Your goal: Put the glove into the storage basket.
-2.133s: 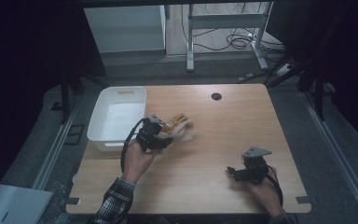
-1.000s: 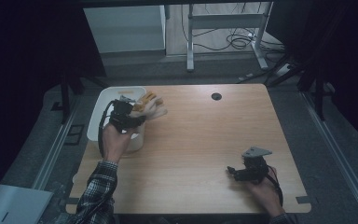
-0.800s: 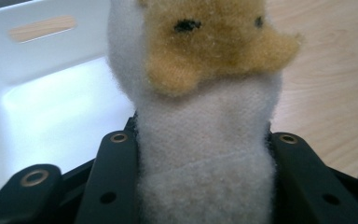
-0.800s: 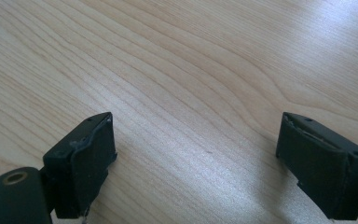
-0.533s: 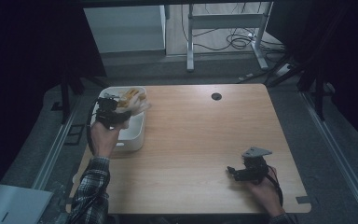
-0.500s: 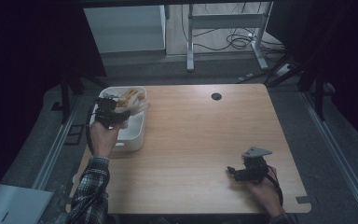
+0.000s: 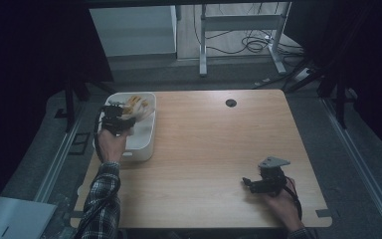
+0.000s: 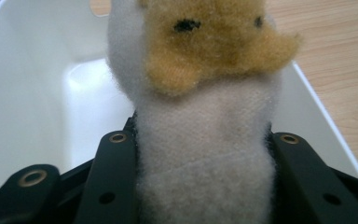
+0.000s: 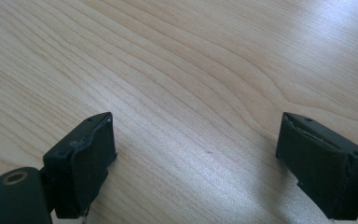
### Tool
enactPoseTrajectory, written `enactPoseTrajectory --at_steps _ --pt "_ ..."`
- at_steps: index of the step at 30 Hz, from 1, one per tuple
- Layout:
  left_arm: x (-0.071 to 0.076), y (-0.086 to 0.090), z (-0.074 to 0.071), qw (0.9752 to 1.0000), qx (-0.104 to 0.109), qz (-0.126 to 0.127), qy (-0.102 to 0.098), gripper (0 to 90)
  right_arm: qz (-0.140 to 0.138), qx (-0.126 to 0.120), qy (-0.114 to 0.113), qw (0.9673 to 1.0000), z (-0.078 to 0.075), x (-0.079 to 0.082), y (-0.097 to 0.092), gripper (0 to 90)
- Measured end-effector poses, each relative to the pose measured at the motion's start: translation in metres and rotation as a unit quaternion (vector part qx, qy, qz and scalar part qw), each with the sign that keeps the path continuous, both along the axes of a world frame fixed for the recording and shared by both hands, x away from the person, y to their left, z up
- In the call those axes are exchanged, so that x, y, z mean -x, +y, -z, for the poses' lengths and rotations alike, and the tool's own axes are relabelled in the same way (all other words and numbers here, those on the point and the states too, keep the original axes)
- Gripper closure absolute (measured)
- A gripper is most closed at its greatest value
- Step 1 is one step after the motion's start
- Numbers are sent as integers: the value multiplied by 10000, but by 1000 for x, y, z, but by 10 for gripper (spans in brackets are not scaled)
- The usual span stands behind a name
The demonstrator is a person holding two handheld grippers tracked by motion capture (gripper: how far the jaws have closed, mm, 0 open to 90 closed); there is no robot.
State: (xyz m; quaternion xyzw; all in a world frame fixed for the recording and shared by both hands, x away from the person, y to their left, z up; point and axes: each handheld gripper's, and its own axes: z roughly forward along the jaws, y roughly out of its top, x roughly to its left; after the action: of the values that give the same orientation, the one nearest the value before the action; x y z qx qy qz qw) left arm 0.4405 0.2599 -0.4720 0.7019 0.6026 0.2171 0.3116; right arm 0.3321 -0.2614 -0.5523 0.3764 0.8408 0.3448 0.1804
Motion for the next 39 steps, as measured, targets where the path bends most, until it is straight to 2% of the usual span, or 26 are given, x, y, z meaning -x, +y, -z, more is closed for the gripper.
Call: enactPoseTrajectory --at_steps 5,10,12,15,21,22,23,27,30,32,35,39 --pt "-10 0 8 9997 -73 -159 151 595 5 -3 0 10000 0 0 0 120" --pt "-15 -2 9 9991 -176 -180 344 590 5 -2 -1 10000 0 0 0 120" --pt "-16 -3 10 9989 -129 -203 397 587 3 -2 0 10000 0 0 0 120" --pt "-17 -6 11 9982 -211 -127 548 583 2 -3 0 10000 0 0 0 120" --pt "-16 -16 15 9976 -238 -58 650 572 4 -5 0 10000 0 0 0 120" --pt "-14 -20 16 9970 -360 -55 683 571 4 -4 0 10000 0 0 0 120" --pt "-14 -20 16 9970 -360 -55 683 568 4 -4 0 10000 0 0 0 120" --pt "-15 -24 17 9950 -417 121 904 549 4 -4 -1 10000 0 0 0 120" --pt "-19 -23 19 9935 -360 177 1064 509 4 -3 0 10000 0 0 0 119" --pt "-21 -24 21 9917 -338 226 1216 415 4 -4 0 10000 0 0 0 120" --pt "-23 -25 21 9900 -413 276 1318 279 4 -4 1 10000 0 0 0 119" --pt "-23 -26 21 9902 -426 306 1295 189 4 -4 0 10000 0 0 0 119"
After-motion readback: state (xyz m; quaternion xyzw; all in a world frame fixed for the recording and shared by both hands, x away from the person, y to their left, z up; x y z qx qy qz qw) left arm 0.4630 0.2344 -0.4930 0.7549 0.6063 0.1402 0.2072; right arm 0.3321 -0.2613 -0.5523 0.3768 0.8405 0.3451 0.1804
